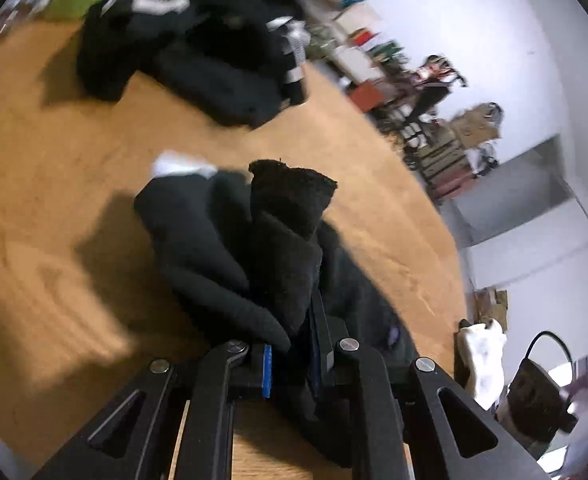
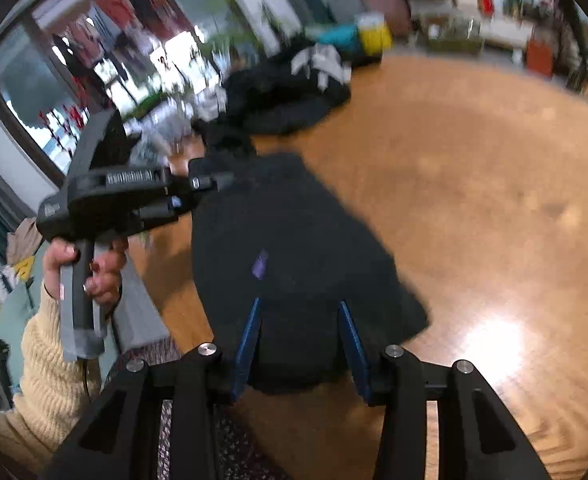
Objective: Fold clothes
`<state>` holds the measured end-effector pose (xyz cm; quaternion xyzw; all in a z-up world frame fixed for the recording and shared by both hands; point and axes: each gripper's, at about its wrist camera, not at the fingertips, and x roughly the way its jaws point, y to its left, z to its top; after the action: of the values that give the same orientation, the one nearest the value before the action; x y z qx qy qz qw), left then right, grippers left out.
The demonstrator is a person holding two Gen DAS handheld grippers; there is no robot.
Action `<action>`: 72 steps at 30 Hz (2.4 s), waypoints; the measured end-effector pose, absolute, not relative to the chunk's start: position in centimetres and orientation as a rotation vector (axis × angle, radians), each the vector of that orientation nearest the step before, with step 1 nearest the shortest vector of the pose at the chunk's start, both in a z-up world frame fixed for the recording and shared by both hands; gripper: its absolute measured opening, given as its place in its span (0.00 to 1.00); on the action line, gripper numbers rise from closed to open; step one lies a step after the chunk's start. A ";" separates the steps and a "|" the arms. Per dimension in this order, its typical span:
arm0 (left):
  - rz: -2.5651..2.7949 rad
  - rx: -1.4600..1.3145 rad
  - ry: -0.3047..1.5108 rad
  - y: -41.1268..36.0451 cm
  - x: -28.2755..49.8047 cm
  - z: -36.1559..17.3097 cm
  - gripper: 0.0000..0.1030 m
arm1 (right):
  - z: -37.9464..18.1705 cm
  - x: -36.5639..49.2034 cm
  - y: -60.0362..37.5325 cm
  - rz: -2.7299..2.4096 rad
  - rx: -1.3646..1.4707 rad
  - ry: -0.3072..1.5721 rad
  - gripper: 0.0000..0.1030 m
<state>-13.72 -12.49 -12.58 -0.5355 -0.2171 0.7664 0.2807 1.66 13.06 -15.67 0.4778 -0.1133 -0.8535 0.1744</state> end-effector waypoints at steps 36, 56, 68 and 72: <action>2.592 -1.524 0.047 -10.4 -12.7 -10.4 0.17 | -17.3 0.2 13.2 -2.412 1.461 -0.276 0.26; 2.658 -1.426 0.001 -10.8 -11.3 -11.9 0.01 | -17.6 -11.7 7.5 -2.337 1.427 -0.188 0.02; 2.616 -1.418 -0.103 -10.6 -13.8 -11.7 0.01 | -16.6 -17.3 5.4 -2.310 1.423 -0.114 0.10; 2.710 -1.414 -0.133 -11.6 -15.3 -11.9 0.01 | -18.9 -20.2 4.8 -2.309 1.504 -0.116 0.05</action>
<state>-15.31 -11.60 -11.91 -0.4618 -0.0434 0.8850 0.0409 -20.16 4.83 -18.91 0.5354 -0.0414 -0.8218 0.1905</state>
